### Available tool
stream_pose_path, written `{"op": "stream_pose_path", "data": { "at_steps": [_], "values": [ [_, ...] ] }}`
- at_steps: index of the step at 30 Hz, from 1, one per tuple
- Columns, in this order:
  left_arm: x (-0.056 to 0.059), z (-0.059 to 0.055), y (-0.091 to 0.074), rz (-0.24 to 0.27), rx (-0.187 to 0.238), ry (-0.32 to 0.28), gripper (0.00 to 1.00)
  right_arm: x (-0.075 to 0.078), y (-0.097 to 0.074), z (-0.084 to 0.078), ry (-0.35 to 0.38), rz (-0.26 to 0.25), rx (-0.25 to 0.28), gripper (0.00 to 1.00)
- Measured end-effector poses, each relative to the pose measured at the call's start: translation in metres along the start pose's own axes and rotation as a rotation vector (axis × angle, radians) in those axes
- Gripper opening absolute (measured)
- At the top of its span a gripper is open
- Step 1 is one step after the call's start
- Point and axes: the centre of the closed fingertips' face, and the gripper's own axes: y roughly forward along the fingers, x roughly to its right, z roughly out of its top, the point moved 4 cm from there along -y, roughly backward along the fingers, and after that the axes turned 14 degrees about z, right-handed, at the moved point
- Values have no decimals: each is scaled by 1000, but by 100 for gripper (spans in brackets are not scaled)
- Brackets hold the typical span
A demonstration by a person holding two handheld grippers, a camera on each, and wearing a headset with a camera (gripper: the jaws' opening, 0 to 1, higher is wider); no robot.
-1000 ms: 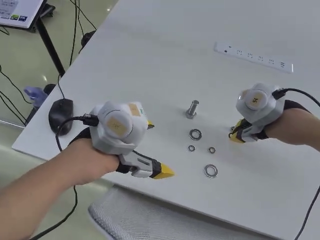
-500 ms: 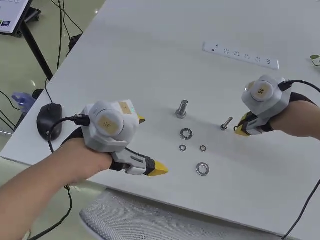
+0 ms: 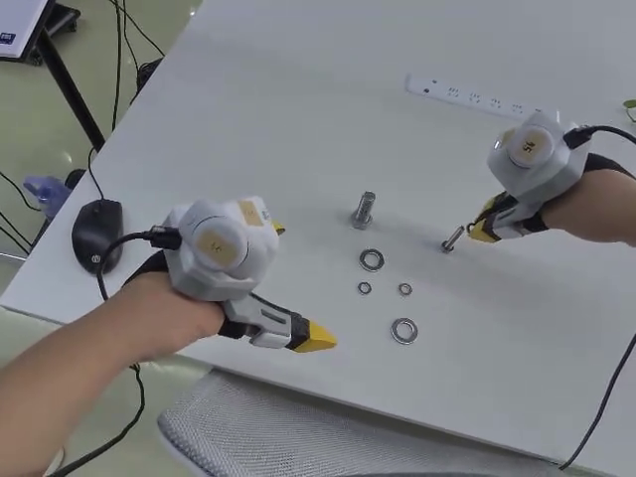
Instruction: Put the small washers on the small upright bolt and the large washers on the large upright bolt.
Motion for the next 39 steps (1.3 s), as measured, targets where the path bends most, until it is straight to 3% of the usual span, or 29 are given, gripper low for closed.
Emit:
{"op": "stream_pose_path", "data": {
  "at_steps": [14,39],
  "values": [
    [2,-8,2,-21,-28,8,91,-6,4,10,-22,17,-10,13],
    [1,-13,-3,-31,-48,9,85,-6,10,13,-45,20,-33,13]
  ]
}}
